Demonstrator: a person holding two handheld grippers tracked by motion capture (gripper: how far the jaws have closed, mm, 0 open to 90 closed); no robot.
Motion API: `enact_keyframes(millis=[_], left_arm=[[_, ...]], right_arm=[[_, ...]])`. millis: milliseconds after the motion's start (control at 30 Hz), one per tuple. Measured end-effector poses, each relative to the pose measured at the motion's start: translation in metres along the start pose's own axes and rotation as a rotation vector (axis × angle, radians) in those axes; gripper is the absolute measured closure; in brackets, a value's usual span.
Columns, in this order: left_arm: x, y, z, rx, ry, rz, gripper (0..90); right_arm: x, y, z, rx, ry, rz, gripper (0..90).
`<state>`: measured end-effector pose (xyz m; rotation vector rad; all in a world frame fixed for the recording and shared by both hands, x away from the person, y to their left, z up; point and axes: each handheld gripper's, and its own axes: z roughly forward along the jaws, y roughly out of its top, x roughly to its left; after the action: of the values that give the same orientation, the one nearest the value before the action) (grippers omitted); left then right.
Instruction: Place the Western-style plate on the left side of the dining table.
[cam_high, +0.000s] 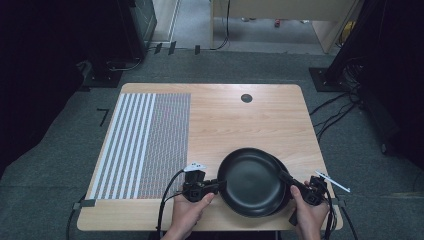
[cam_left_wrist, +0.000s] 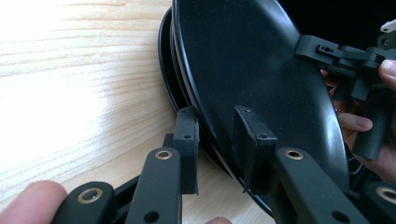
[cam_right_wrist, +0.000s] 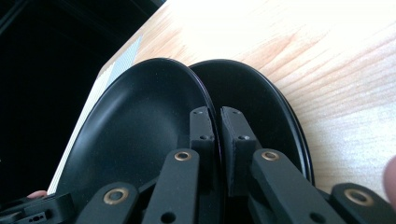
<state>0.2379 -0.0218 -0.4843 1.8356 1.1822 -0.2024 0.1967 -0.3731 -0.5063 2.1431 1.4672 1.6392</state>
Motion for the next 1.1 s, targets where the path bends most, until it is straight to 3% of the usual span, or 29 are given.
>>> enact_keyframes(millis=[200, 467, 1100], left_arm=[[-0.003, 0.005, -0.008, -0.010, 0.000, 0.010, 72.2], [-0.001, 0.015, -0.024, -0.032, 0.011, 0.020, 72.1], [0.032, 0.039, -0.068, -0.086, 0.056, -0.002, 72.1]], right_arm=[[0.005, 0.002, -0.002, -0.002, 0.021, 0.022, 84.5], [0.022, 0.008, 0.002, -0.014, 0.032, 0.002, 84.5], [0.071, 0.021, 0.052, 0.014, 0.071, -0.042, 84.4]])
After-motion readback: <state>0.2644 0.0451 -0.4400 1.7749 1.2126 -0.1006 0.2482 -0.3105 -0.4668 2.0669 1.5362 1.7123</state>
